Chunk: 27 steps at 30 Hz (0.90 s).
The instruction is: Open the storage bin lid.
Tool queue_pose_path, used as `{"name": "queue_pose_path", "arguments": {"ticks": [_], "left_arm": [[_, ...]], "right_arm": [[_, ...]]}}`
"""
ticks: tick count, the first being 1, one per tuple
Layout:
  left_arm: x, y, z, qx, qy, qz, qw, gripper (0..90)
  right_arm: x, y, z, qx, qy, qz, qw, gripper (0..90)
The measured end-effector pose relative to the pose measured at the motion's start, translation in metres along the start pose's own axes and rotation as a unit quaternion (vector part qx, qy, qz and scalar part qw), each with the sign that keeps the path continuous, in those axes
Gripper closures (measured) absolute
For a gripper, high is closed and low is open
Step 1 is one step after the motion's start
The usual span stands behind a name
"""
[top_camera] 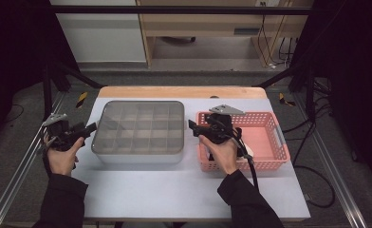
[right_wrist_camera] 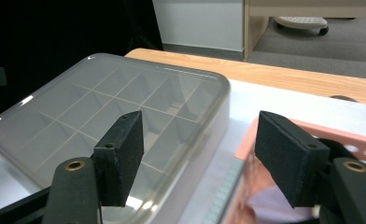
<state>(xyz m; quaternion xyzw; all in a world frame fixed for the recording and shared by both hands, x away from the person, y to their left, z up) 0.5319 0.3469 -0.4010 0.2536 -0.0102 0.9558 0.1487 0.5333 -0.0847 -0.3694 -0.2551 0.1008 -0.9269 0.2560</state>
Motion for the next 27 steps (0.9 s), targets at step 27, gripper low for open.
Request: {"name": "queue_pose_path", "arguments": {"ticks": [27], "left_arm": [[-0.047,-0.012,-0.003,0.012,-0.061,-0.019,0.9979,41.9]], "right_arm": [[-0.086,-0.008,-0.019,-0.041,-0.082,-0.045,0.9948,29.3]]}}
Point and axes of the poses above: each handheld gripper's, and its own axes: x roughly backward along the jaws, z roughly out of its top, y roughly to its right, the point moved 3 cm from there along -x, roughly forward along the jaws, and after that the axes turned 9 degrees about -x, right-handed, at the moved point
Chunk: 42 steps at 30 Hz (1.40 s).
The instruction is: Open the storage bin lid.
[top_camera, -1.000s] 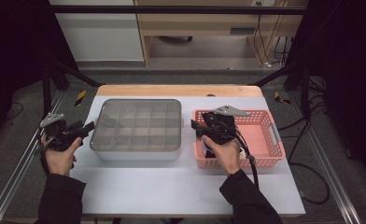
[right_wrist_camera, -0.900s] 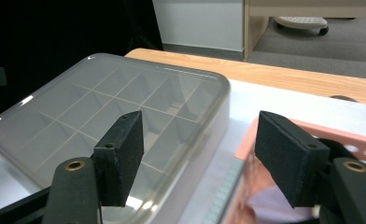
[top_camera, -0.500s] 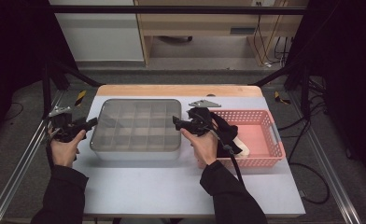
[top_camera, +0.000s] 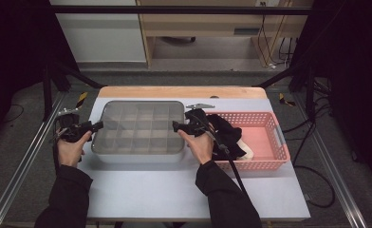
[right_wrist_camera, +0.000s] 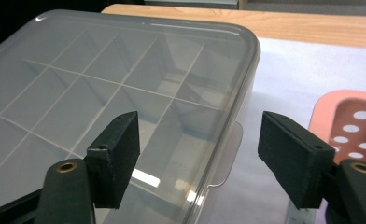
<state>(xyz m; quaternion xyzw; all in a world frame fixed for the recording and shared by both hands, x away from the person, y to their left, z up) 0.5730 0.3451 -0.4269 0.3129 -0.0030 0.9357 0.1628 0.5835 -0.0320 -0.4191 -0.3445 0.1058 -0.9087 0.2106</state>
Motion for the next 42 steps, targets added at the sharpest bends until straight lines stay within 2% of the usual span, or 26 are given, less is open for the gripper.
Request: {"name": "queue_pose_path", "arguments": {"ticks": [4,10,13,18,24,30,36,42], "left_arm": [[-0.003,0.001,-0.001,-0.005,-0.010,-0.001,0.9999,40.7],[-0.006,0.002,-0.001,-0.002,-0.016,-0.014,0.9998,38.7],[-0.006,0.003,-0.001,0.004,-0.022,-0.024,0.9995,36.3],[-0.005,0.008,-0.001,-0.013,-0.028,-0.027,0.9992,35.7],[-0.008,0.008,-0.001,-0.011,-0.028,-0.033,0.9990,33.5],[-0.010,0.010,0.003,-0.022,-0.037,-0.031,0.9986,32.3],[-0.013,0.009,0.004,-0.017,-0.043,-0.037,0.9983,29.1],[-0.013,0.011,0.005,-0.015,-0.046,-0.031,0.9984,29.2]], "right_arm": [[-0.005,0.001,-0.001,-0.007,-0.004,0.001,1.0000,29.0],[-0.009,0.003,0.000,-0.027,-0.015,0.001,0.9995,27.1],[-0.011,0.001,0.000,-0.027,-0.022,-0.001,0.9994,26.2],[-0.016,-0.004,0.000,-0.022,-0.028,-0.010,0.9993,24.5],[-0.024,-0.006,-0.003,-0.029,-0.038,-0.018,0.9987,24.0],[-0.029,-0.006,-0.004,-0.043,-0.040,-0.007,0.9983,22.8],[-0.031,-0.004,-0.004,-0.054,-0.044,0.002,0.9976,22.0],[-0.031,-0.005,-0.003,-0.062,-0.047,0.002,0.9969,22.2]]}}
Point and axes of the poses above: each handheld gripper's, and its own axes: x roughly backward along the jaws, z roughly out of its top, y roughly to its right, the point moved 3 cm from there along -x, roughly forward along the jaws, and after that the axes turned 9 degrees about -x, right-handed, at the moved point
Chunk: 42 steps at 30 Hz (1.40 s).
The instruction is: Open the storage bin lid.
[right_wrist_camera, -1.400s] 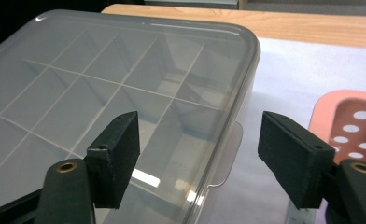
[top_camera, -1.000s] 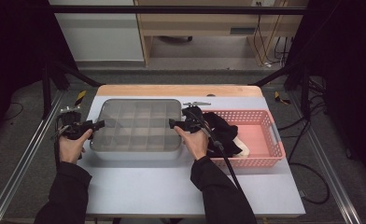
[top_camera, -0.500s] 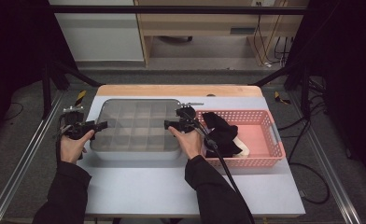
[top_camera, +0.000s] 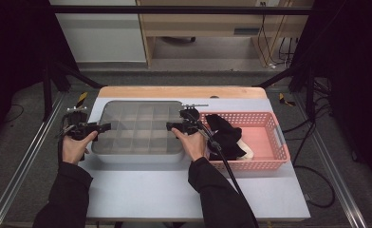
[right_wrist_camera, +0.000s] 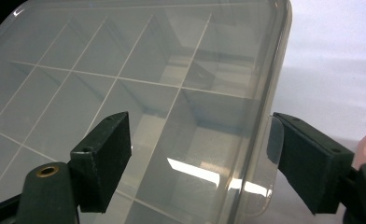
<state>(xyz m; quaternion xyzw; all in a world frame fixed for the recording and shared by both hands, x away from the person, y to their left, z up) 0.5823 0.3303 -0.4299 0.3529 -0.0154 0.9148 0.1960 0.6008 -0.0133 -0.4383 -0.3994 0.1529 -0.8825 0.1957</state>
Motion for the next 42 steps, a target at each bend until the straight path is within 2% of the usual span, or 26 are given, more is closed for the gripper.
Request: {"name": "queue_pose_path", "arguments": {"ticks": [3,7,9,12,14,15,17,20,23,25,27,33,35,36,37,42], "left_arm": [[0.001,0.000,0.000,0.008,0.001,0.002,1.0000,30.7],[0.003,-0.003,0.000,0.026,0.006,0.000,0.9996,37.3],[0.004,-0.004,0.000,0.029,0.007,-0.001,0.9996,39.1],[0.003,-0.006,-0.001,0.024,0.007,-0.009,0.9996,38.7],[-0.001,-0.005,-0.002,0.033,-0.003,-0.034,0.9989,32.3],[-0.003,-0.003,-0.002,0.027,-0.007,-0.033,0.9991,27.2],[-0.003,-0.002,-0.001,0.025,-0.007,-0.030,0.9992,26.5],[-0.003,-0.003,-0.001,0.027,-0.007,-0.033,0.9991,26.7],[-0.001,-0.004,-0.001,0.037,-0.005,-0.030,0.9989,31.9],[0.002,-0.006,-0.001,0.049,0.000,-0.028,0.9984,34.1],[0.005,-0.008,-0.001,0.052,0.005,-0.031,0.9981,37.3],[0.013,-0.008,0.002,0.062,0.029,-0.036,0.9970,43.5],[0.017,-0.008,0.003,0.060,0.031,-0.037,0.9970,45.8],[0.017,-0.008,0.003,0.060,0.031,-0.037,0.9970,45.6],[0.020,-0.009,0.004,0.063,0.040,-0.036,0.9966,45.7],[0.028,-0.009,0.005,0.057,0.053,-0.036,0.9963,48.1]], "right_arm": [[0.001,0.000,0.000,-0.006,-0.001,-0.002,1.0000,23.7],[0.003,0.002,0.002,-0.021,-0.006,0.000,0.9998,29.0],[0.004,0.003,0.003,-0.021,-0.009,0.003,0.9997,29.5],[0.004,0.003,0.002,-0.020,-0.006,0.004,0.9998,29.4],[0.003,0.003,0.002,-0.020,-0.005,0.002,0.9998,28.5],[0.003,0.002,0.001,-0.020,-0.005,0.001,0.9998,27.7],[0.002,0.002,0.001,-0.022,-0.006,0.002,0.9997,27.6],[0.002,0.003,0.002,-0.023,-0.006,0.003,0.9997,27.6],[0.002,0.002,0.002,-0.030,-0.009,0.003,0.9995,29.5],[0.003,0.003,0.003,-0.033,-0.012,0.005,0.9994,31.3],[0.004,0.004,0.004,-0.039,-0.016,0.012,0.9991,34.3],[0.007,0.005,0.006,-0.050,-0.014,0.015,0.9985,35.6],[0.016,0.004,0.010,-0.044,0.007,0.016,0.9989,41.7],[0.016,0.004,0.010,-0.044,0.007,0.016,0.9989,41.7],[0.024,0.002,0.013,-0.047,0.020,0.029,0.9983,46.6],[0.032,0.000,0.015,-0.045,0.025,0.038,0.9980,50.2]]}}
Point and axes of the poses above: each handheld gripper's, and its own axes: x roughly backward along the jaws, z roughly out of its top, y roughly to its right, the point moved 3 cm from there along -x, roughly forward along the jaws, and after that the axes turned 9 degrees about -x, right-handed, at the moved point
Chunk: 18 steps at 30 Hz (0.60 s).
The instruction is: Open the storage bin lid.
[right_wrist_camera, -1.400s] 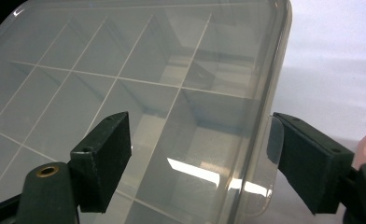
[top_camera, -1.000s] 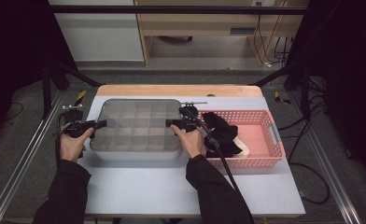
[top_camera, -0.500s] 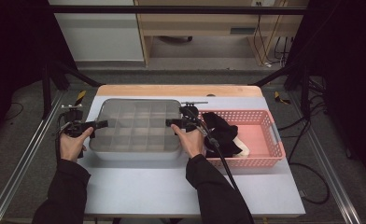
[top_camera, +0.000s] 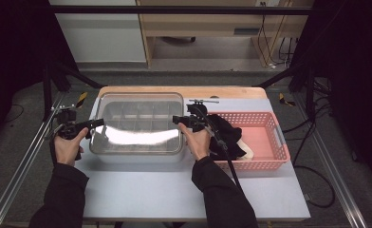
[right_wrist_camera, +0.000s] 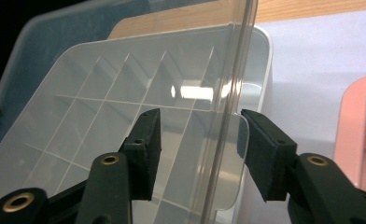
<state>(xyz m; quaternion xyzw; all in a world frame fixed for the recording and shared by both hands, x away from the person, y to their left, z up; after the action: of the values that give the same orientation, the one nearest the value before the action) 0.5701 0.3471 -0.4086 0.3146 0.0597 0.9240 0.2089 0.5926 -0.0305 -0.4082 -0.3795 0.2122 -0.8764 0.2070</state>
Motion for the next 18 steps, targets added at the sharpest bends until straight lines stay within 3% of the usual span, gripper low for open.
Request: {"name": "queue_pose_path", "arguments": {"ticks": [4,7,14,18], "left_arm": [[0.008,0.001,0.001,0.001,0.007,-0.004,1.0000,51.1],[0.016,0.003,0.001,-0.002,0.017,-0.006,0.9998,53.3],[0.034,0.008,0.001,-0.014,0.040,-0.013,0.9990,57.1],[0.045,0.013,0.001,-0.017,0.057,-0.027,0.9979,58.3]], "right_arm": [[0.006,-0.003,0.000,0.002,0.005,0.003,1.0000,52.1],[0.018,-0.007,0.003,0.004,0.025,0.017,0.9995,58.0],[0.039,-0.014,0.004,0.007,0.035,0.042,0.9985,62.8],[0.056,-0.018,0.005,0.015,0.047,0.059,0.9970,64.9]]}}
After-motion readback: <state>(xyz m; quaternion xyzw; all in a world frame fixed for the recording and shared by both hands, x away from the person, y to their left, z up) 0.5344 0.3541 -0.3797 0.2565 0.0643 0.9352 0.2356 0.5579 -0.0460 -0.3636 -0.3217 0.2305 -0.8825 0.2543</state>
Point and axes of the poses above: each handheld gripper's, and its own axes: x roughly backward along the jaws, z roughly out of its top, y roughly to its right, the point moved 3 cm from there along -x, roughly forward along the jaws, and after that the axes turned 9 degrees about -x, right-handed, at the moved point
